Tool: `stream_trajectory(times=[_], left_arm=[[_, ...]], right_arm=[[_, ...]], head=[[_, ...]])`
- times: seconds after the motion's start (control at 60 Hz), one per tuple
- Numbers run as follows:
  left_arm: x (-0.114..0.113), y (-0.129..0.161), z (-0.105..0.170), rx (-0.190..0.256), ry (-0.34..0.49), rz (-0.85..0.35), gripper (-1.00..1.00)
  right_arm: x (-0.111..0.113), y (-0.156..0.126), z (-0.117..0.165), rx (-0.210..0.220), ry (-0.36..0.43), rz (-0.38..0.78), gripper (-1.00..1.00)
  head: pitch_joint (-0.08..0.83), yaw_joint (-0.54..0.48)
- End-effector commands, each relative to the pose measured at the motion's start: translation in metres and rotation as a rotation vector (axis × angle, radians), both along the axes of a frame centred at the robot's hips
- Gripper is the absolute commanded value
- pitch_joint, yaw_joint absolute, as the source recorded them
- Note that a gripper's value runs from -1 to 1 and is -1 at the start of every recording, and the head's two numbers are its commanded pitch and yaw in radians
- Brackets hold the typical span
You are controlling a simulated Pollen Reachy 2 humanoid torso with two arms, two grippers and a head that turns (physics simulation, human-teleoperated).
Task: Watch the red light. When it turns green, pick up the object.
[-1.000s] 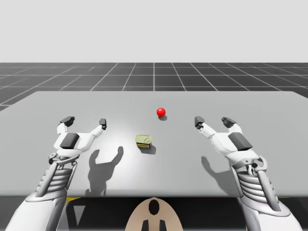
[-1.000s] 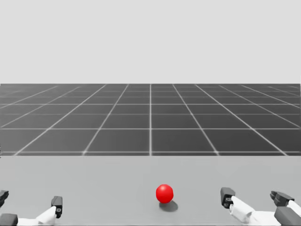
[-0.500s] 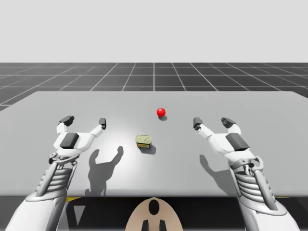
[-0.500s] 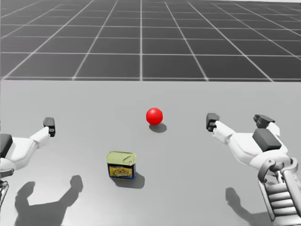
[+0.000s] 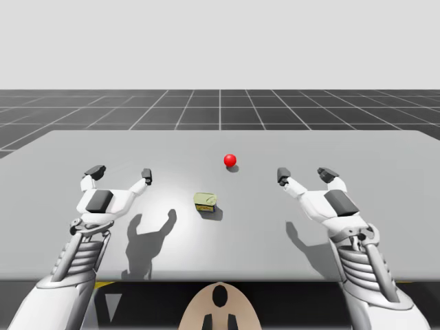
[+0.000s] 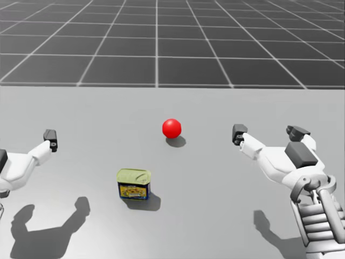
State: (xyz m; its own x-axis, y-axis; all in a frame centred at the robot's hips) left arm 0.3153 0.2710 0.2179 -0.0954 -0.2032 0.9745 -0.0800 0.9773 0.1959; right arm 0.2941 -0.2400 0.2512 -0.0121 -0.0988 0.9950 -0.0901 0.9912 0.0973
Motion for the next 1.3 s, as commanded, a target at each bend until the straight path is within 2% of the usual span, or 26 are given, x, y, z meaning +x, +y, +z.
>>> stream_trajectory(times=[0.017,0.35,0.95,1.117,1.3], left_arm=[[-0.0002,-0.0007,-0.0001,0.004,-0.001,0.001,-1.00],[0.0001,-0.0013,0.0001,0.009,-0.001,0.002,-1.00],[-0.0003,-0.0017,-0.0001,0.013,-0.002,0.003,-1.00],[-0.0002,-0.0019,-0.0006,0.014,-0.001,0.003,-1.00],[0.0005,-0.0023,-0.0013,0.015,-0.001,0.002,-1.00]], right_arm=[[-0.0005,0.0007,0.0001,0.021,0.005,-0.001,-1.00],[-0.0002,0.0000,0.0010,0.033,0.009,-0.001,-1.00],[-0.0001,0.0005,0.0010,0.023,0.007,-0.002,-1.00],[-0.0005,0.0003,0.0012,0.025,0.007,0.000,-1.00],[-0.0013,-0.0001,0.0024,0.027,0.005,0.002,-1.00]], head=[[0.463,-0.06],[0.459,-0.06],[0.454,-0.06],[0.496,-0.04],[0.606,0.04]])
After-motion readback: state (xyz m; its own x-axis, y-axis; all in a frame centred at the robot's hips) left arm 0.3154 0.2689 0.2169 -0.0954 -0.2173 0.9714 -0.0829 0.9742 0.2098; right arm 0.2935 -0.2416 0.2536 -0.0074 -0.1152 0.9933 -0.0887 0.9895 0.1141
